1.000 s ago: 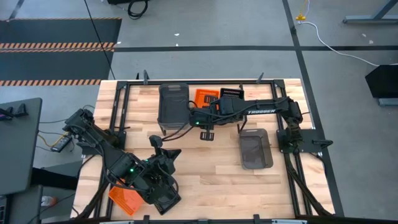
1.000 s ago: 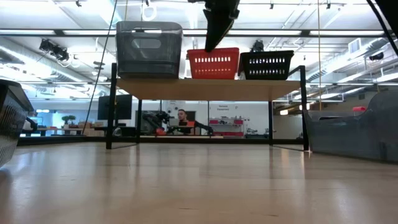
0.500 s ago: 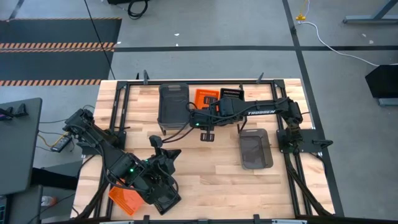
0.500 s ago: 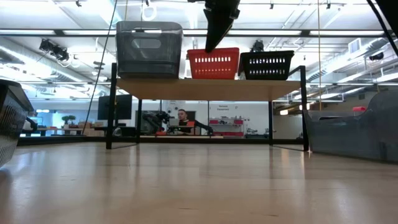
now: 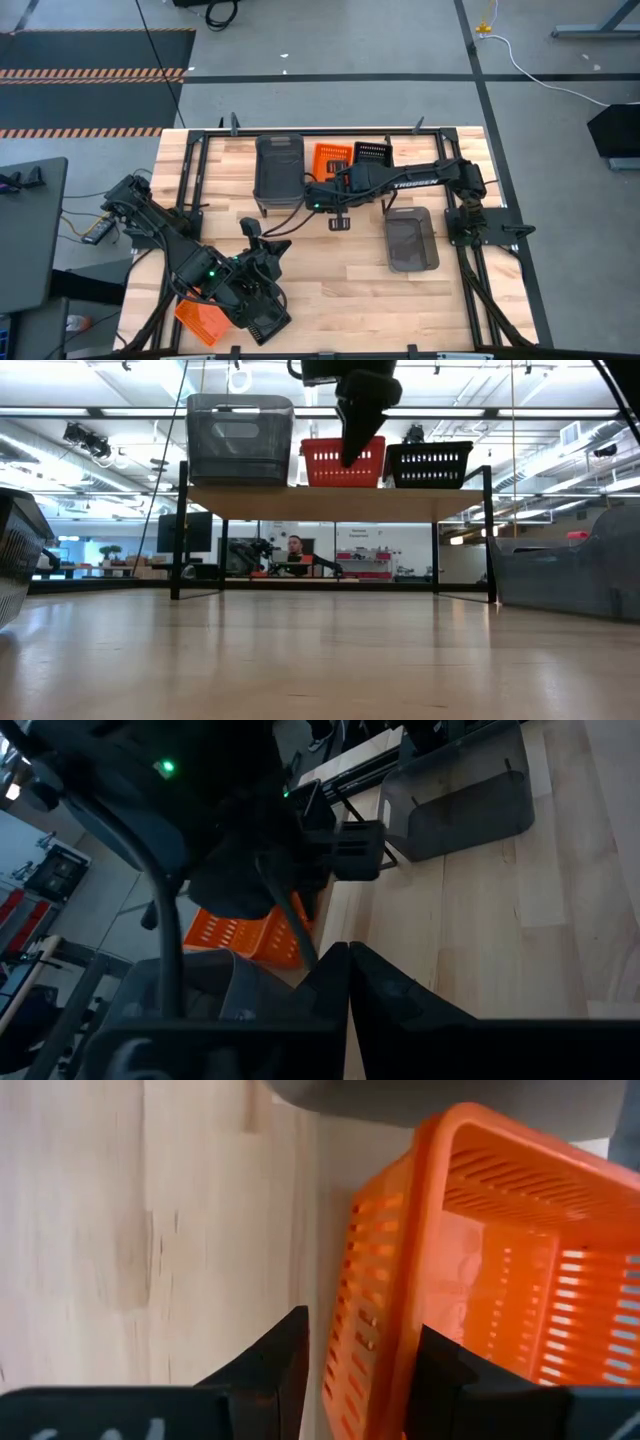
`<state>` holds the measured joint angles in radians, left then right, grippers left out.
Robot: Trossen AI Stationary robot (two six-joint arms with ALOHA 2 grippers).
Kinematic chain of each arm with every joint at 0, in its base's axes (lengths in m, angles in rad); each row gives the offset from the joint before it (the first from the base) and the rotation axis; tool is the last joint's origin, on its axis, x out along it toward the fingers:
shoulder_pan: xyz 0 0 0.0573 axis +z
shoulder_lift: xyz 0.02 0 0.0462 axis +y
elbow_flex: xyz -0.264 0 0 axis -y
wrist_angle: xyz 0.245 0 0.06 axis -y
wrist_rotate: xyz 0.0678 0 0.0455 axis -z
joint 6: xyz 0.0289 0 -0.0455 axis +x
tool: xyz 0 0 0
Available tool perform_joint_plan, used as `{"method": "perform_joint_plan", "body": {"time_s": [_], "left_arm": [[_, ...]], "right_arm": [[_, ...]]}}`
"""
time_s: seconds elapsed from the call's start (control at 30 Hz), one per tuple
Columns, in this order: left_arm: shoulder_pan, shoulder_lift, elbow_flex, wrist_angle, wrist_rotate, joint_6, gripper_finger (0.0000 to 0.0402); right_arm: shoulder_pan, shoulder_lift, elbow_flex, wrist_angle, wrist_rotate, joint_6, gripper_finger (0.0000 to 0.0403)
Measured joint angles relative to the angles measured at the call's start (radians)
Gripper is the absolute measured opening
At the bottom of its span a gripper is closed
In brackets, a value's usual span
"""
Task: Stack baskets on shelf by color
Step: Stack the right orange bin on the orange bin on the shelf
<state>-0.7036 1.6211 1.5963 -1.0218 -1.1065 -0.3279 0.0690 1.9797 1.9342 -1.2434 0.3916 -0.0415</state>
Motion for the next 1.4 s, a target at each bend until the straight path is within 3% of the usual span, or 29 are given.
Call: {"method": "perform_joint_plan", "body": {"time_s": [0.37,0.8,0.93,1.17,1.4], "left_arm": [[0.0,0.0,0.0,0.0,0.0,0.0,0.0014],[0.0,0.0,0.0,0.0,0.0,0.0,0.001],[0.0,0.0,0.0,0.0,0.0,0.0,0.0014],[0.0,0.0,0.0,0.0,0.0,-0.001,0.0018],[0.0,0.0,0.0,0.0,0.0,0.0,0.001]], "right_arm": [[0.057,0.0,-0.005,0.0,0.035,-0.115,0.0111],[0.047,-0.001,-0.005,-0.019,0.034,-0.108,0.0015],[0.037,-0.001,-0.005,-0.017,0.033,-0.089,0.0018],[0.021,-0.001,-0.005,-0.013,0.041,-0.049,0.0065],[0.015,-0.001,-0.005,-0.005,0.038,-0.031,0.0069]]}}
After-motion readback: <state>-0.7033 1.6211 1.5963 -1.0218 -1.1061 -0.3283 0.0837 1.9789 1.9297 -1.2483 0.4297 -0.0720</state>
